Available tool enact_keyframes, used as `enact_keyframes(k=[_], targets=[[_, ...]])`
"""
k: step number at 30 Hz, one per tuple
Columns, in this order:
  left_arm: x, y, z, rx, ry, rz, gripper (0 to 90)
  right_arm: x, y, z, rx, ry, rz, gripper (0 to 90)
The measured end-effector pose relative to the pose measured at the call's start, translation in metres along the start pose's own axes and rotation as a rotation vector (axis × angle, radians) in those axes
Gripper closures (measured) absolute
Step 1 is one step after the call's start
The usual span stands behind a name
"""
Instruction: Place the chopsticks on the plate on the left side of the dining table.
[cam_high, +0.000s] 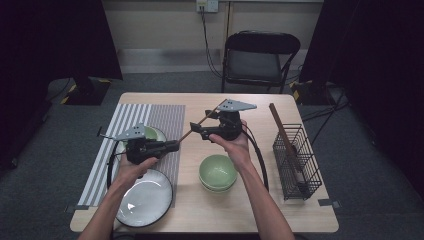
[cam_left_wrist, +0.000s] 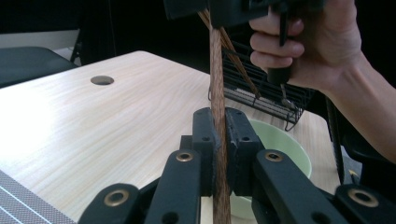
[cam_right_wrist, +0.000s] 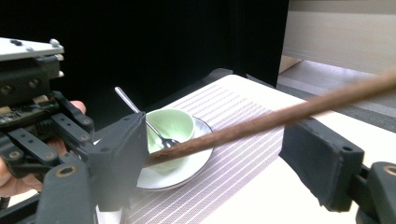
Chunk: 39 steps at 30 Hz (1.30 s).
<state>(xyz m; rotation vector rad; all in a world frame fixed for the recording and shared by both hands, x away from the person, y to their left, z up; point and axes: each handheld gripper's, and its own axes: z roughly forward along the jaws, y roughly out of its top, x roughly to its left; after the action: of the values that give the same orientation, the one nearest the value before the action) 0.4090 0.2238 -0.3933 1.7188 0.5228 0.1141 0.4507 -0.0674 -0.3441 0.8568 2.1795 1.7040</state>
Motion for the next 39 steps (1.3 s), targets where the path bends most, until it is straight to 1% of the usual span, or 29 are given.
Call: enact_keyframes(k=[5, 6, 11, 14, 19, 23, 30, 33, 34, 35, 38, 39], targets=[[0.001, 0.000, -0.002, -0.009, 0.004, -0.006, 83.9, -0.003, -0.002, -0.002, 0.005, -0.011, 0.005, 22.8], [0.001, 0.000, -0.002, -0.002, 0.006, -0.002, 84.0, -0.003, -0.002, -0.002, 0.005, -0.011, 0.005, 22.8], [0.000, 0.000, -0.002, 0.001, 0.001, 0.002, 83.9, -0.004, -0.005, -0.002, 0.008, -0.015, 0.012, 21.7], [0.001, 0.001, -0.003, -0.003, -0.001, 0.004, 84.0, -0.006, -0.004, -0.005, 0.007, -0.039, 0.010, 21.4], [0.001, 0.001, -0.004, -0.007, 0.003, 0.003, 83.9, -0.010, -0.002, -0.012, -0.013, -0.056, 0.016, 21.0], [0.000, 0.001, -0.004, -0.001, -0.005, 0.009, 84.0, -0.013, -0.003, -0.018, -0.015, -0.078, 0.015, 21.0], [0.001, 0.000, -0.004, 0.000, -0.005, 0.005, 84.0, -0.020, -0.005, -0.027, -0.024, -0.112, 0.023, 20.6], [0.001, 0.001, -0.004, -0.003, -0.005, 0.006, 84.0, -0.021, -0.006, -0.027, -0.018, -0.124, 0.014, 20.6], [0.000, 0.001, -0.004, 0.007, 0.002, 0.008, 84.0, -0.021, -0.007, -0.027, -0.013, -0.124, 0.014, 20.6], [0.000, 0.001, -0.004, 0.001, -0.003, 0.010, 84.0, -0.021, -0.008, -0.027, -0.011, -0.125, 0.013, 20.6], [0.000, 0.000, -0.004, 0.004, 0.001, 0.009, 83.9, -0.021, -0.009, -0.026, -0.005, -0.131, 0.012, 20.5], [0.000, 0.000, -0.004, 0.008, 0.001, 0.011, 83.9, -0.022, -0.010, -0.026, -0.004, -0.126, 0.015, 20.4]])
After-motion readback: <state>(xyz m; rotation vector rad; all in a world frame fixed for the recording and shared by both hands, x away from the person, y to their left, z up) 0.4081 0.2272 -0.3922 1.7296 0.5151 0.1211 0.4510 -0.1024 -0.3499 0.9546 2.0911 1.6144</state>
